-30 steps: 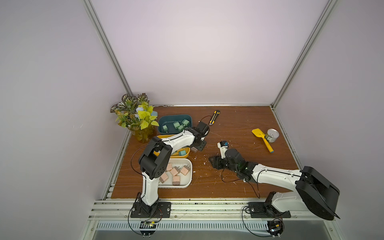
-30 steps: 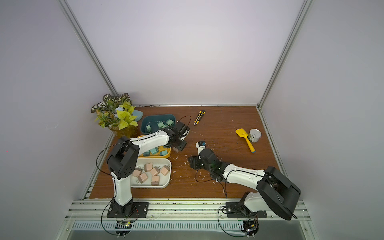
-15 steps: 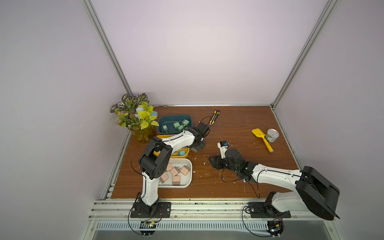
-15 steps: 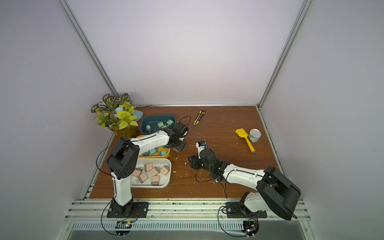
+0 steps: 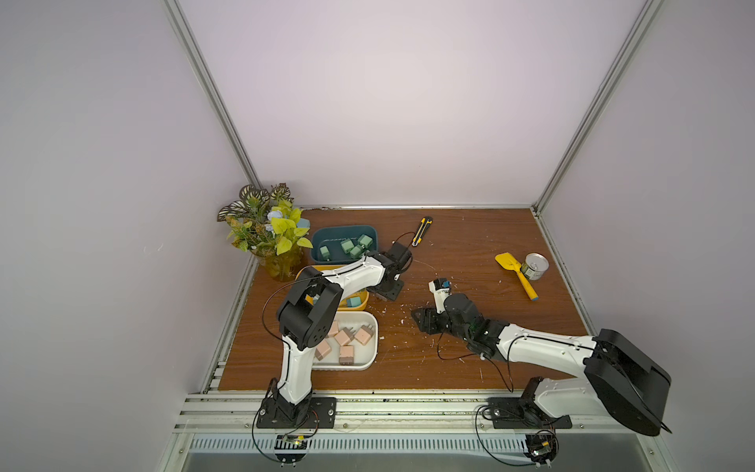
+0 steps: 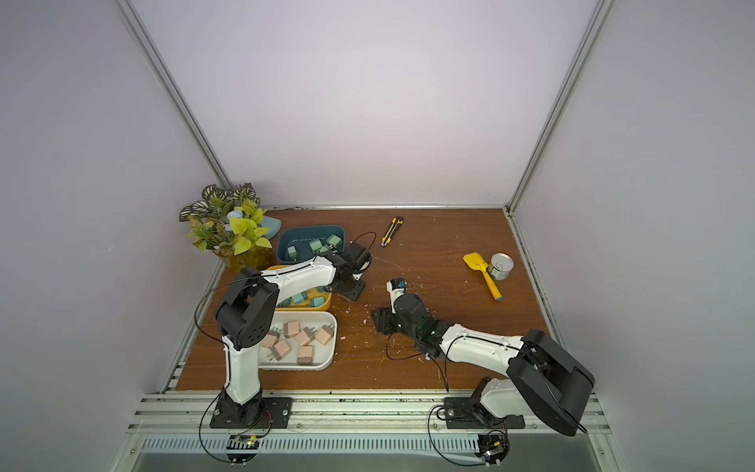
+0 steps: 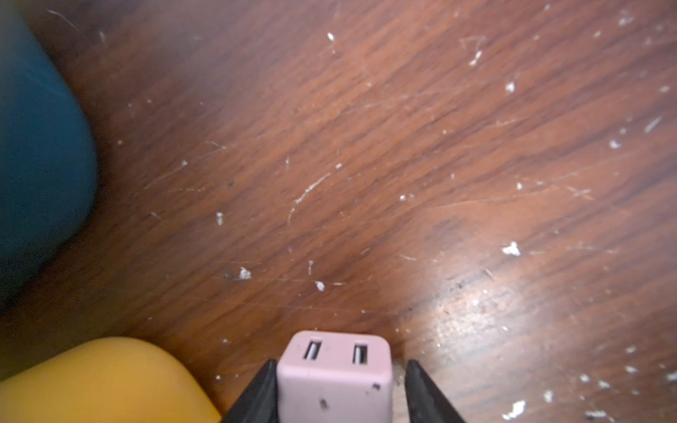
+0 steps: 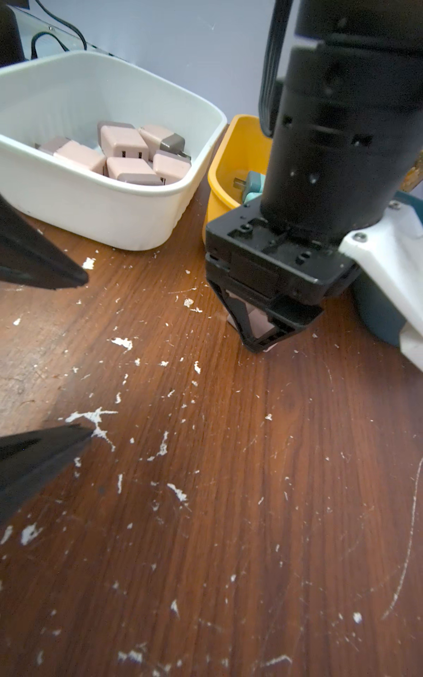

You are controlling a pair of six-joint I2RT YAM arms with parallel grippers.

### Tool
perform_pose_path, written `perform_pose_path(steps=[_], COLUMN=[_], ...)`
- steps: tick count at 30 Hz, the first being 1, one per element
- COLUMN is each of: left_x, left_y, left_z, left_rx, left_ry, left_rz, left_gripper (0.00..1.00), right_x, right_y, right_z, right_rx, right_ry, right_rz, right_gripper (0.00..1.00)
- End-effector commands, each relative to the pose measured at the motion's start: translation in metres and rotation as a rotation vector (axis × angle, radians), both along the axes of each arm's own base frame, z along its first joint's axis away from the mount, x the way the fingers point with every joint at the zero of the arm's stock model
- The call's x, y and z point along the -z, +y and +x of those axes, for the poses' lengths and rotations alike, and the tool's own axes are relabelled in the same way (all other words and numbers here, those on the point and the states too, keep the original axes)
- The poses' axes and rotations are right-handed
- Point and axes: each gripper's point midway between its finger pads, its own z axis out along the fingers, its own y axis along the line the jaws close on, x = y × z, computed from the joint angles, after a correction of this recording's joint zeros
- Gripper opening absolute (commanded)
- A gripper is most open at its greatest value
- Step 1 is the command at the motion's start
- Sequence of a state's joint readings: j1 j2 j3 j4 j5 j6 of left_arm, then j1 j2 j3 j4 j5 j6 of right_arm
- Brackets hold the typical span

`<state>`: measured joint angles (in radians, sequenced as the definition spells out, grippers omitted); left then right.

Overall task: Place the plugs by color into the storage box
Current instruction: Pick up the plug from the center of the board.

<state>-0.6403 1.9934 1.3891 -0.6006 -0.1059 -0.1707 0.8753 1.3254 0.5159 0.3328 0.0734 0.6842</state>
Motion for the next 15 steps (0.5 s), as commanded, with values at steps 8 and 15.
perform_pose_path(steps=[8,15], left_x=[-0.002,-0.023], left_y=[-0.006,-0.016], left_z=[-0.008,-0.008], left_rx=[0.001,0.000], left_ry=[0.033,-0.024], left_rz=[-0.018,-0.085], left_gripper=[0.47,0.36], right_x=[-0.016,-0.025], right_y=[-0.006,-0.012], right_z=[-0.001,-0.004], right_rx=[0.026,0.037], right_ry=[-0.031,-0.044], right_rz=[0.049,0.061], right_gripper=[0.65,0.65])
